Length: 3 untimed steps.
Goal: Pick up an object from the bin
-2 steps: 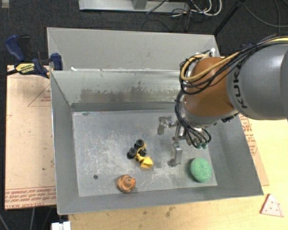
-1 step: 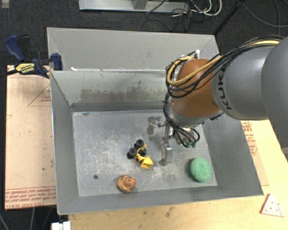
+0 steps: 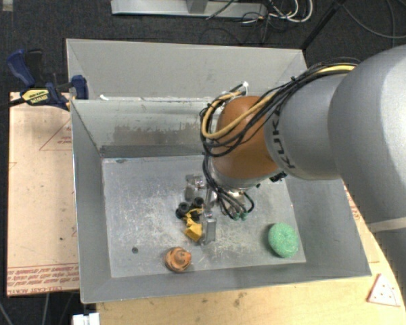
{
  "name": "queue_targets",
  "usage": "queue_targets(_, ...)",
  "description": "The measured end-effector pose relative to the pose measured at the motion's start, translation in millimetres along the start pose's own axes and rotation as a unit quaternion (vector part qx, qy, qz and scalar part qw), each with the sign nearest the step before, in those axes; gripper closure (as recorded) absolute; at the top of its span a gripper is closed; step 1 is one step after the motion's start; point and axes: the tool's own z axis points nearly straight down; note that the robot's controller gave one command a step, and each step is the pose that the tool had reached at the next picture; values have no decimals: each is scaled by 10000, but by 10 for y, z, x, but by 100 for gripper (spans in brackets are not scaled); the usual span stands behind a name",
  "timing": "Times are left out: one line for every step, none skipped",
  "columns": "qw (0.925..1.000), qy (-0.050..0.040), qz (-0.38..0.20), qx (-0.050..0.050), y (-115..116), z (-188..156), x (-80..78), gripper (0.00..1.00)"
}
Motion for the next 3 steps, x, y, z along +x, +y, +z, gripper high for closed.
queue_targets(9876,7,1567,0,-129,65,417,100)
queue_targets(9878,3,1560,1,-127,66,416,0)
queue_targets(9878,3,1560,2,-126,66,416,0)
